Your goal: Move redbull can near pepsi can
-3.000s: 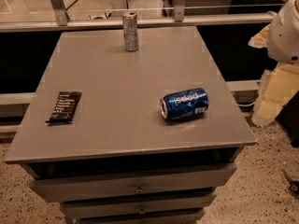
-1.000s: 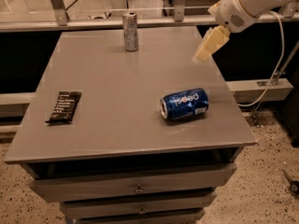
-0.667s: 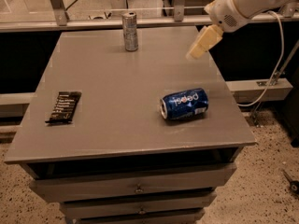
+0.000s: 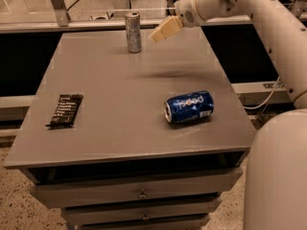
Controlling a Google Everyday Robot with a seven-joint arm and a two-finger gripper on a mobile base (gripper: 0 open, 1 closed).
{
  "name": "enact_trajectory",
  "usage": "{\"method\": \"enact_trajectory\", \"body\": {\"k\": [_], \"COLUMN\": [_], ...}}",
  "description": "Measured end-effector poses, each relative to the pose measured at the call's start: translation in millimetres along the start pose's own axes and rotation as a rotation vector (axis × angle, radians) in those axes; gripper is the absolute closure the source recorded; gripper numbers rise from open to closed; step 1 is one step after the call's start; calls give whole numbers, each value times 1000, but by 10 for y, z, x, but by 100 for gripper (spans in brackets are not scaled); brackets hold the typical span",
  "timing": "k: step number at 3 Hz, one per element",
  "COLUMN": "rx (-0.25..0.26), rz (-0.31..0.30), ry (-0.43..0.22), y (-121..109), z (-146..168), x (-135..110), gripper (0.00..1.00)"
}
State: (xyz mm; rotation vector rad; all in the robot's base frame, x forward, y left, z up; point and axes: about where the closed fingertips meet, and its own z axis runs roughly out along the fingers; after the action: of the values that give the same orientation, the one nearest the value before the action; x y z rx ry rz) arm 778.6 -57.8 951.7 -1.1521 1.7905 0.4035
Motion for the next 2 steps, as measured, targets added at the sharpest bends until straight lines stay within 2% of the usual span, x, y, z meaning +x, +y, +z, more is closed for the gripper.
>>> {"method": "enact_trajectory", "body": {"k": [2], "rx": [-74], "rz": [82], "ry": [-115], "y": [58], "z": [489], "x": [-334], "gripper": [0]}}
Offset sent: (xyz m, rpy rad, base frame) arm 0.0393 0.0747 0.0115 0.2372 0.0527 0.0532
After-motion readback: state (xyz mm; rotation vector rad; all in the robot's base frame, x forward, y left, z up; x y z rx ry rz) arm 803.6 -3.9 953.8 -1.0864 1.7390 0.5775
